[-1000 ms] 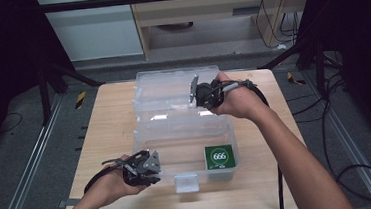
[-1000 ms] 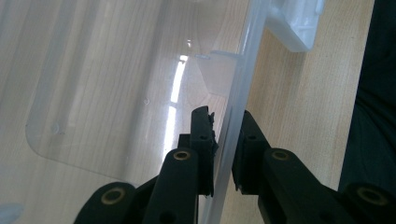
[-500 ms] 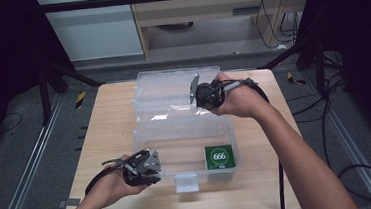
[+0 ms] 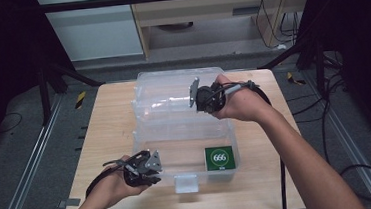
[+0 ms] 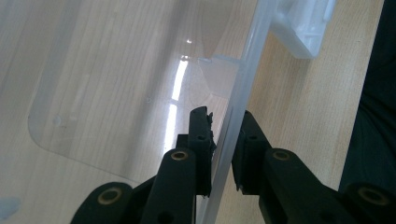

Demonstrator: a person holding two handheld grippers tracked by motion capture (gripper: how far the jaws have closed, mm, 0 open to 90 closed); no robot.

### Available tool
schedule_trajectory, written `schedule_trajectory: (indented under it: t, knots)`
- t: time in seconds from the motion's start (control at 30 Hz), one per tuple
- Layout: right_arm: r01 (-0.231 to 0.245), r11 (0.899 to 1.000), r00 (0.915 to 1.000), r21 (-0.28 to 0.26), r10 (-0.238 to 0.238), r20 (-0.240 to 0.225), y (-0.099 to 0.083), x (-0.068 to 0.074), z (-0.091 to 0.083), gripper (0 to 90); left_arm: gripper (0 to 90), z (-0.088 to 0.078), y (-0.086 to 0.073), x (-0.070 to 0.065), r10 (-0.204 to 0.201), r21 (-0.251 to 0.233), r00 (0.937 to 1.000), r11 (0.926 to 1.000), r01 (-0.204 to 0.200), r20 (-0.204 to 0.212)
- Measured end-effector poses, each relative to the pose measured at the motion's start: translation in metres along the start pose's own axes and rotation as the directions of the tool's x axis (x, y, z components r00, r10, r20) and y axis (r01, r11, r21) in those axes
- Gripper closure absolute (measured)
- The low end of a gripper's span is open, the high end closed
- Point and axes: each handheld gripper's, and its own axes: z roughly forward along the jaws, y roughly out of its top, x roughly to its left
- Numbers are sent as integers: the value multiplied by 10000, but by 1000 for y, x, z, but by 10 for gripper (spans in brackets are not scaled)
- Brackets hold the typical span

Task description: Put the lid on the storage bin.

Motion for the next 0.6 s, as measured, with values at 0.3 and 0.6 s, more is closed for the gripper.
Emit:
schedule_trajectory:
  t: [0.3, 0.6]
  knots:
    - [-114, 9999, 9999, -5, 114, 81, 0, -4, 4, 851, 788, 1, 1, -2, -88, -149, 9998, 9999, 86, -184]
    - [19, 9998, 9996, -211, -13, 273, 2, 3, -1, 857, 783, 2, 1, -4, -181, -328, 9995, 9993, 173, -245]
